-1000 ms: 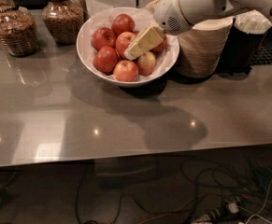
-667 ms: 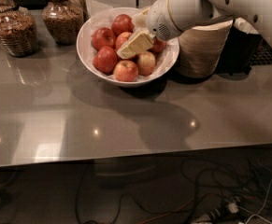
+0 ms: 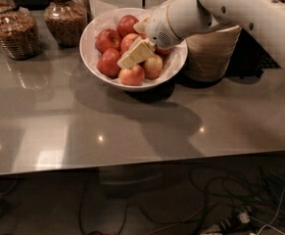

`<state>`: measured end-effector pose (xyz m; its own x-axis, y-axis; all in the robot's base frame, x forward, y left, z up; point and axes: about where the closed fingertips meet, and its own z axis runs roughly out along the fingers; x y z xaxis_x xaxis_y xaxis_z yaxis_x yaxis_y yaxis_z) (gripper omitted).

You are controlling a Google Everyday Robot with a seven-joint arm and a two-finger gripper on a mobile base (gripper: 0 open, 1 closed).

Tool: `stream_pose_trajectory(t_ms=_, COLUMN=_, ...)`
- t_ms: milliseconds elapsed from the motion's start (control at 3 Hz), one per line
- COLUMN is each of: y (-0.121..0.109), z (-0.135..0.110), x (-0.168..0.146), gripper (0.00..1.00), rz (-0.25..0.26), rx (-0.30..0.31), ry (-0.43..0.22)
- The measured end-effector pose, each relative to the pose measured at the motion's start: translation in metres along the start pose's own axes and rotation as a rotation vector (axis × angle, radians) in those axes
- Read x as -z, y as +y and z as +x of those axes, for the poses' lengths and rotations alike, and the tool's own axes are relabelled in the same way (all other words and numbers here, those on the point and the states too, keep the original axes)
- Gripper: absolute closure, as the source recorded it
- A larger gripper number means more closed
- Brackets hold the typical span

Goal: Pick apple from white bowl

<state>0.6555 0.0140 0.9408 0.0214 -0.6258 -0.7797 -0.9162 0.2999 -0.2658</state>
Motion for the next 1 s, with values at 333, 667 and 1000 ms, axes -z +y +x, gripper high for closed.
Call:
stream_pose_trajectory(t_ms=333, y=-0.006, z=0.006, x=-0.006, gripper=0.24, rz=0.010, rx=-0.002, ry=0.009)
stream_pose_trajectory(t_ms=667, y=-0.015, z=0.011, x=-0.009, gripper=0.24, rz=0.021, rx=-0.004, ry=0.021)
stream_pose_trajectory(t_ms=1000, y=-0.024, z=0.023, x=-0.015, gripper=0.27, rz=0.028, rx=-0.013, ry=0.046)
